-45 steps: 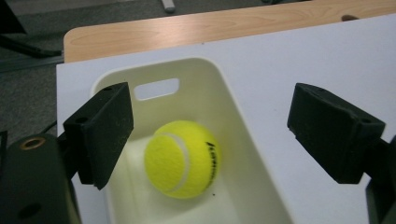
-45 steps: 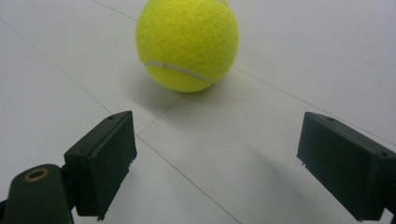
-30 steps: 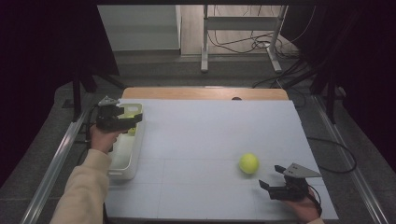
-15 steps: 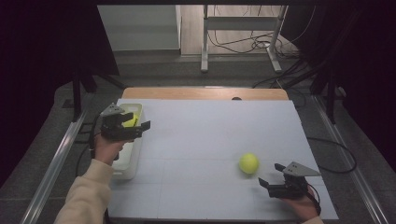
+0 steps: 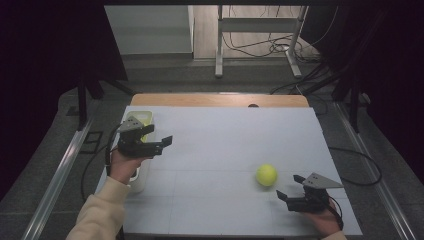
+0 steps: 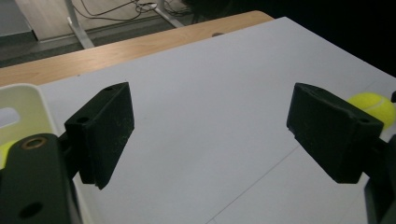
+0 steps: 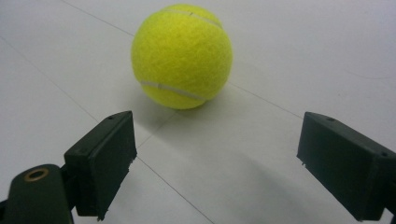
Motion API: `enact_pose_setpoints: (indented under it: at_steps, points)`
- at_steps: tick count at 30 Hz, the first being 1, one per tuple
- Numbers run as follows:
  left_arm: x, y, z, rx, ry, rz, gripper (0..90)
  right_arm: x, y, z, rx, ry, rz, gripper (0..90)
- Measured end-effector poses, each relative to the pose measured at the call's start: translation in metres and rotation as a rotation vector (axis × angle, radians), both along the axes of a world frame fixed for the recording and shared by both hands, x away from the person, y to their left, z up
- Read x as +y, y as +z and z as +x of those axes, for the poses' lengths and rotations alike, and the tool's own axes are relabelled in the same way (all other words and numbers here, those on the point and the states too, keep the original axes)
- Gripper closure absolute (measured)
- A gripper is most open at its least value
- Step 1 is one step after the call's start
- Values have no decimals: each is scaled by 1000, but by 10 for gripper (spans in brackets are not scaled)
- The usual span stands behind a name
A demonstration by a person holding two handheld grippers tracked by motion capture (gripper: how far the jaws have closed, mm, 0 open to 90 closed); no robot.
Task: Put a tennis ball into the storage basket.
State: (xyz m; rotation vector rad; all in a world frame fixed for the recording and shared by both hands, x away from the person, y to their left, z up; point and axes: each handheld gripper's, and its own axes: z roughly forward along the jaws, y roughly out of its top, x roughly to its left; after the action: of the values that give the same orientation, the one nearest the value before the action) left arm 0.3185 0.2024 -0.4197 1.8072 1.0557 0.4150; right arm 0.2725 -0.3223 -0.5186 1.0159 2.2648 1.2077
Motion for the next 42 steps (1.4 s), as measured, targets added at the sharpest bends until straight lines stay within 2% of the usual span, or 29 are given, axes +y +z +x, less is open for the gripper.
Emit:
enact_pose_setpoints:
  at_steps: [8,15,17,22,28,35,42]
  points:
    - [-16,-2,-5,-7,-44,-1,158,0,1,1,-16,-8,3,123]
    - [-35,-7,-11,-17,-115,-11,158,3,3,2,-29,-12,-1,124]
    - [-38,-7,-12,-21,-123,-8,157,2,3,2,-30,-11,-10,124]
    - [-48,-11,-14,-13,-137,-23,157,0,4,-1,-30,-8,18,128]
    - [-60,-14,-15,-10,-161,-18,157,-3,2,-2,-24,-4,16,128]
    - [-79,-19,-15,0,-214,-11,157,-3,3,-4,-29,-5,19,128]
    - [-87,-22,-12,4,-226,-14,157,-1,3,-2,-22,-6,22,128]
